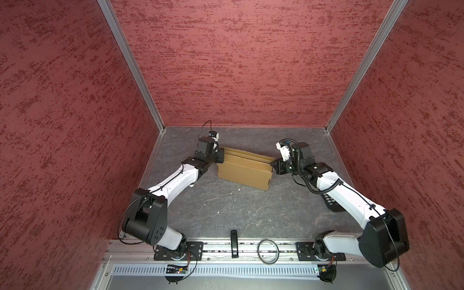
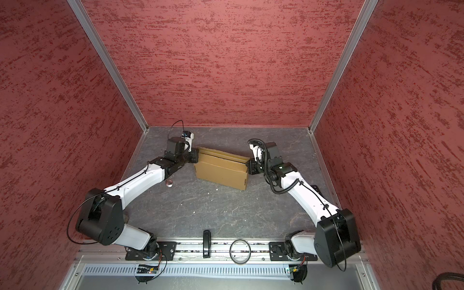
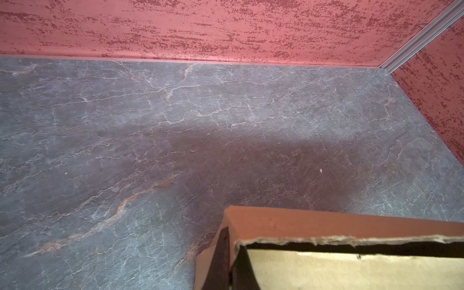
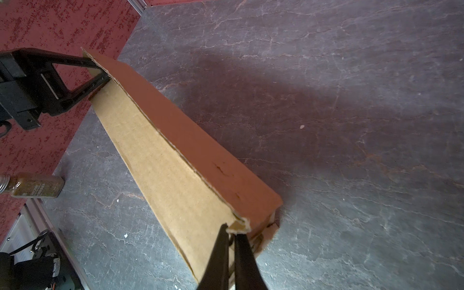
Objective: Assemble paper box
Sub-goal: Fold and tuck the lid into the gap.
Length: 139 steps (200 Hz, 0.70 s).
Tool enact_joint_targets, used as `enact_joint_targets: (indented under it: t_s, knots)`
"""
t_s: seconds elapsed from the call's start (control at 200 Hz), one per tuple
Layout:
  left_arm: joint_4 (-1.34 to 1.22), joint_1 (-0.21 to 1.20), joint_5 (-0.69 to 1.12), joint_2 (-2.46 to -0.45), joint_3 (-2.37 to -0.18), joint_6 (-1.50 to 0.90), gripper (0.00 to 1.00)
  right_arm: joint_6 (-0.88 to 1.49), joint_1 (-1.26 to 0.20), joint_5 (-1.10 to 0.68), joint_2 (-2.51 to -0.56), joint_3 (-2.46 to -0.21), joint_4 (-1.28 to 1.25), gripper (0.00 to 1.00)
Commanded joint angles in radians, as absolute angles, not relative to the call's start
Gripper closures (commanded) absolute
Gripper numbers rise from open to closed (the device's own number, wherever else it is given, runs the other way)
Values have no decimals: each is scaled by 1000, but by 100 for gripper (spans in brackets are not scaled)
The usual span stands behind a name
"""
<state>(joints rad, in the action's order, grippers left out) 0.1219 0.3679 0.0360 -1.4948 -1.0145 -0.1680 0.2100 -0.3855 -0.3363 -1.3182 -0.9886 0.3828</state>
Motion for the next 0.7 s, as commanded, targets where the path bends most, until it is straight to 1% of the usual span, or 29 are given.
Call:
enact_joint_targets:
  t_s: [0.0,0.691]
  knots:
    - [214,403,106,-1497,-983,-169,97,219,-415,-389,-1319,-1022,352,91]
    - [202,403,69,-1499,-970,-180,97,154,-414,-364,-1247,-962,433,89]
